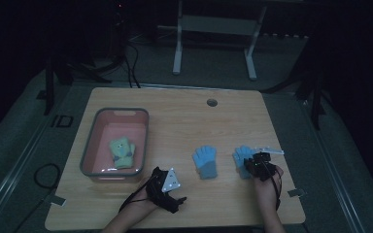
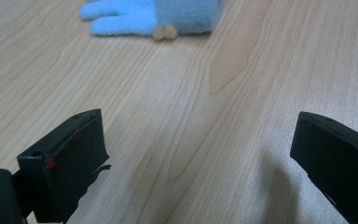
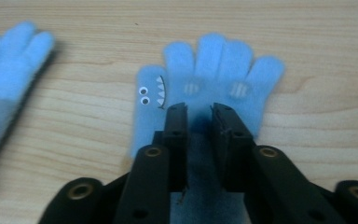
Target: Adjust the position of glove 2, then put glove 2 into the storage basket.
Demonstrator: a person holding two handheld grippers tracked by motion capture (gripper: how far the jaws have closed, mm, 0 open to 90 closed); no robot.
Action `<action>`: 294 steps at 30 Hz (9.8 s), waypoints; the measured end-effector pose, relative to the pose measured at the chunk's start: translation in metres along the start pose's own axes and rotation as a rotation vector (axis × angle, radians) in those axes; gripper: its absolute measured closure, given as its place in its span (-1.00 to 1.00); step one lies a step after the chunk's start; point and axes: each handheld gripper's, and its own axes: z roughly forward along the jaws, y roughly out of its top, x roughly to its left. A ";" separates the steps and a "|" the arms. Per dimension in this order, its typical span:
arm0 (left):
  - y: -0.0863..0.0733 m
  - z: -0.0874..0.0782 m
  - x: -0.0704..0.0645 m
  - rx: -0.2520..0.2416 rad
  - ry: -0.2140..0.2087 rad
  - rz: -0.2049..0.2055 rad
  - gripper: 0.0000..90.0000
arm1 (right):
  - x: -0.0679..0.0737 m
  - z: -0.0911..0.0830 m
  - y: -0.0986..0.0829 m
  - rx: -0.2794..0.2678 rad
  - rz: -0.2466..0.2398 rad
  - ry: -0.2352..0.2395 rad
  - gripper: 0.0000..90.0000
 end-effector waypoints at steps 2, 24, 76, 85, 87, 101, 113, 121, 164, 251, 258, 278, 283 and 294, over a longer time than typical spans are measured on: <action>0.000 0.000 0.000 -0.001 0.000 0.001 -0.92 | -0.001 -0.002 0.001 -0.004 -0.018 -0.005 0.63; -0.003 -0.004 0.001 -0.005 0.007 -0.027 -0.92 | -0.035 -0.012 0.025 -0.004 -0.376 0.272 0.50; -0.003 -0.005 0.000 -0.007 0.006 -0.013 -0.92 | 0.051 -0.047 0.058 -0.191 -0.374 0.250 0.92; -0.003 -0.005 0.000 -0.007 0.004 -0.011 -0.92 | 0.092 -0.036 0.055 -0.166 -0.411 0.332 0.92; -0.003 -0.005 0.000 -0.007 0.004 -0.010 -0.92 | 0.098 -0.033 0.053 -0.159 -0.425 0.334 0.92; -0.004 -0.006 0.000 -0.008 0.003 -0.012 -0.92 | 0.108 -0.004 0.033 -0.069 -0.448 0.344 0.92; -0.004 -0.006 0.000 -0.008 0.004 -0.009 -0.92 | 0.107 0.014 0.024 -0.018 -0.451 0.332 0.91; -0.004 -0.006 0.001 -0.014 0.000 -0.017 -0.92 | 0.109 0.026 0.018 0.017 -0.446 0.332 0.89; 0.037 0.003 -0.004 -0.049 -0.063 0.066 -0.83 | 0.052 -0.007 0.050 -0.085 -0.313 0.507 -0.70; 0.088 -0.014 0.048 0.033 -0.055 0.333 0.74 | 0.126 0.021 0.094 0.054 -0.349 0.658 0.74; 0.086 -0.029 0.055 0.029 -0.040 0.321 0.74 | 0.140 0.016 0.106 0.039 -0.368 0.675 0.74; 0.064 -0.085 0.085 0.056 0.041 0.291 0.74 | 0.210 0.016 0.141 0.025 -0.433 0.762 0.74; 0.054 -0.098 0.093 0.063 0.057 0.279 0.73 | 0.230 0.020 0.146 0.030 -0.443 0.780 0.74; 0.022 -0.123 0.112 0.096 0.085 0.227 0.73 | 0.276 0.033 0.151 0.044 -0.454 0.828 0.74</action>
